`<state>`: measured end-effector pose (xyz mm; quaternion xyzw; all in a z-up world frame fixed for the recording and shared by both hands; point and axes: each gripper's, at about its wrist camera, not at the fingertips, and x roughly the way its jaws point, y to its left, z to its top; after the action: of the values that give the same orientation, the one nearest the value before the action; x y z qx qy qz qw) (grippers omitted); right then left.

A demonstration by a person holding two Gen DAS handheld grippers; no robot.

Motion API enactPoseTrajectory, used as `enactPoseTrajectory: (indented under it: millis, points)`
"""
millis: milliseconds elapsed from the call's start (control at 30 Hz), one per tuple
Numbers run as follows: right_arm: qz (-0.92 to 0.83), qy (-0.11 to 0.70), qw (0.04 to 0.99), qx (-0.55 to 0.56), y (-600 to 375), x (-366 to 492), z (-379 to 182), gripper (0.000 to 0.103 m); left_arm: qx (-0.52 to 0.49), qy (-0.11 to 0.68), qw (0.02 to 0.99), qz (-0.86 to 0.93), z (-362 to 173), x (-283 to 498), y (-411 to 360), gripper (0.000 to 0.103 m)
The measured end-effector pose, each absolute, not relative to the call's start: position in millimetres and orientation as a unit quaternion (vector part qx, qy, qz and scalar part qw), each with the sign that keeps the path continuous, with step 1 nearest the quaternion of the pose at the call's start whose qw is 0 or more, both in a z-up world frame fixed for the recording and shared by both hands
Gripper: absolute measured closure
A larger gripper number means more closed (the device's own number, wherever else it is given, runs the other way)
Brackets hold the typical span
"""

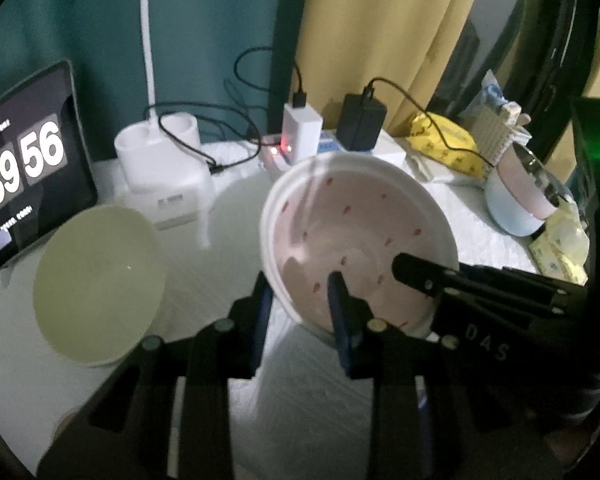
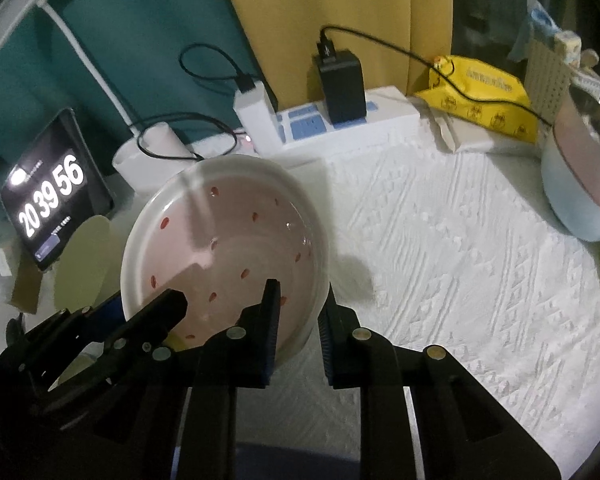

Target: Organize plates and bowls

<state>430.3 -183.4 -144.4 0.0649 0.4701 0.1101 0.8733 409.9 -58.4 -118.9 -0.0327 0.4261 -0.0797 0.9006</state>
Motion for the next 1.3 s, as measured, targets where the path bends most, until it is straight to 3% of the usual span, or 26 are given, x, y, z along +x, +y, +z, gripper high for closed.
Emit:
enactPoseTrajectory:
  millis: [1300]
  points:
    - [0.116, 0.406, 0.905, 0.063, -194.2, 350.6, -76.3, 0.084, -0.031, 0.363, 0.927, -0.094, -55.7, 328.2, -62.6, 0.074]
